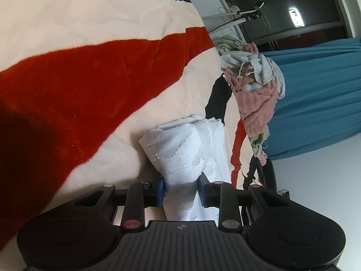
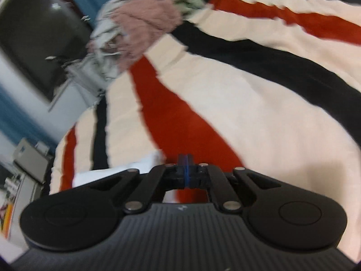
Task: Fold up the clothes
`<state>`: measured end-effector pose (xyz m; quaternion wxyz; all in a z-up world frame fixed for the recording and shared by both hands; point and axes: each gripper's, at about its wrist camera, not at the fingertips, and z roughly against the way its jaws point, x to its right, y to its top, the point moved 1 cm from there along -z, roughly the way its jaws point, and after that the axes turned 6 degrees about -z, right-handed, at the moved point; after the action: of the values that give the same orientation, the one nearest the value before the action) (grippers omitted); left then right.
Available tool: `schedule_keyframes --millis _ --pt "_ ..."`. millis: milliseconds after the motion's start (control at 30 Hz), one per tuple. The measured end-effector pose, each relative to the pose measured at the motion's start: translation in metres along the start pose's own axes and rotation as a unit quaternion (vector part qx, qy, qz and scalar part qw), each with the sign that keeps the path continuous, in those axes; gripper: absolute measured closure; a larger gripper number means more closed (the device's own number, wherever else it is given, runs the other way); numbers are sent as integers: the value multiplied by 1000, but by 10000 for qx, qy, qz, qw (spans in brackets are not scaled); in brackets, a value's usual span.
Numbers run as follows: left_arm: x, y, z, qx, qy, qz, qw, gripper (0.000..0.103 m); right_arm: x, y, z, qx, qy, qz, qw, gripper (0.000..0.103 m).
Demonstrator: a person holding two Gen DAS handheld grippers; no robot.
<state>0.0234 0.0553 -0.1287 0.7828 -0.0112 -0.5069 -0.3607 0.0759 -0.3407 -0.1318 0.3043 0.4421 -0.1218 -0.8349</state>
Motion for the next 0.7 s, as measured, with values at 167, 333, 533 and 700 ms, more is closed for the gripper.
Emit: schedule_keyframes --millis 167,333,533,700 --pt "-3 0 2 -41 -51 77 9999 71 8 -2 16 -194 725 -616 9953 96" --pt "-5 -1 2 -63 -73 153 9998 70 6 -14 23 -578 1212 -867 9871 48" --pt "-4 -2 1 -48 -56 125 9999 70 -8 -28 7 -813 1220 -463 9881 75" --pt "-2 -3 4 20 -51 60 10000 75 -17 -40 6 -707 851 126 9938 100"
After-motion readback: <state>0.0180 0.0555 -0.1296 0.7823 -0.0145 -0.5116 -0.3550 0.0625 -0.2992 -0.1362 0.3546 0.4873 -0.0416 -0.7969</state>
